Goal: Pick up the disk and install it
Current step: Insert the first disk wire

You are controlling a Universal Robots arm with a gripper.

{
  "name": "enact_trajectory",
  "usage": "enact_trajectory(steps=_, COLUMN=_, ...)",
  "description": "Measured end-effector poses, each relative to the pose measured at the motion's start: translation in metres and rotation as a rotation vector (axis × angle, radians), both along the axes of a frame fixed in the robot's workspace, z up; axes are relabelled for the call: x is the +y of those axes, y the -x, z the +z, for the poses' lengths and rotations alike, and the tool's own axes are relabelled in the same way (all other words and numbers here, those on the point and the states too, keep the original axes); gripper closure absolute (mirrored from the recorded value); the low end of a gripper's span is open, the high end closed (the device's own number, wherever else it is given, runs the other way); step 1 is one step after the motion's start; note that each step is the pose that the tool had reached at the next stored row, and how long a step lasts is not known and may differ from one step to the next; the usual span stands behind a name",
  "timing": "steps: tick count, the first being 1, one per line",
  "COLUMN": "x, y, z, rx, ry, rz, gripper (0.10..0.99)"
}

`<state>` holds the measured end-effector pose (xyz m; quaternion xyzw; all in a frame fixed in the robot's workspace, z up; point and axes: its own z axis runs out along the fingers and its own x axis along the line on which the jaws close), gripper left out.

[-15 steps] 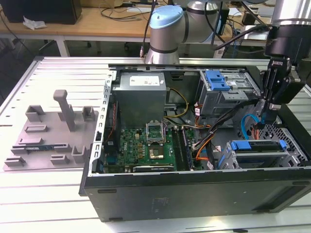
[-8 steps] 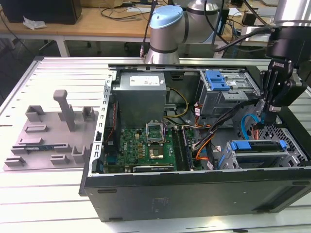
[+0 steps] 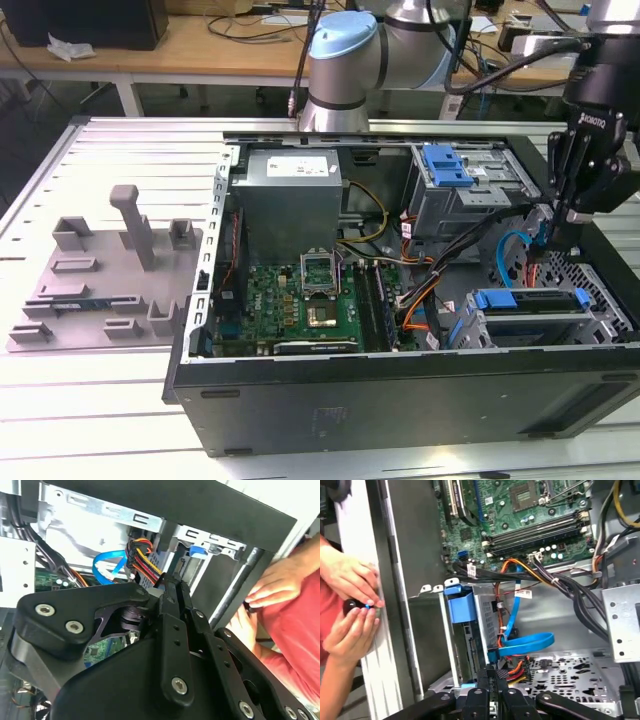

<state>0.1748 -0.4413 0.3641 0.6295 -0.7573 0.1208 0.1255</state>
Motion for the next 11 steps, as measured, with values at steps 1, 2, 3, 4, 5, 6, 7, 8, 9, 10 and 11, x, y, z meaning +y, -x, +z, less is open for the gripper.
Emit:
enact_trajectory(steps=1, x=-0.0024, y=0.0001, z=0.0, rx=-0.0002, ry=-0.02, rz=0.001, gripper=0.922)
enact_trajectory(steps=2, x=-0.0041, y=0.0002, z=0.0, rx=-0.0002, ry=-0.034, rz=0.001, gripper=0.922)
enact_trajectory(steps=3, x=-0.0065, y=0.0004, z=0.0, rx=-0.0004, ry=-0.052, rz=0.002, gripper=0.922)
enact_trajectory(steps=4, x=-0.0081, y=0.0005, z=0.0, rx=-0.0005, ry=-0.065, rz=0.003, gripper=0.922)
enact_trajectory(steps=5, x=-0.0098, y=0.0006, z=0.0, rx=-0.0006, ry=-0.076, rz=0.004, gripper=0.922)
enact_trajectory(steps=6, x=-0.014, y=0.0009, z=0.0, rx=-0.0007, ry=-0.099, rz=0.006, gripper=0.922)
enact_trajectory(steps=7, x=-0.017, y=0.0012, z=-0.0001, rx=-0.0008, ry=-0.11, rz=0.007, gripper=0.922)
enact_trajectory(steps=8, x=-0.019, y=0.0013, z=-0.0001, rx=-0.0009, ry=-0.116, rz=0.008, gripper=0.922)
enact_trajectory(steps=9, x=-0.021, y=0.0015, z=-0.0001, rx=-0.0011, ry=-0.122, rz=0.009, gripper=0.922)
enact_trajectory(steps=10, x=-0.0232, y=0.0017, z=-0.0002, rx=-0.0012, ry=-0.127, rz=0.01, gripper=0.922)
enact_trajectory(steps=11, x=-0.0251, y=0.0019, z=-0.0003, rx=-0.0014, ry=-0.131, rz=0.012, gripper=0.922)
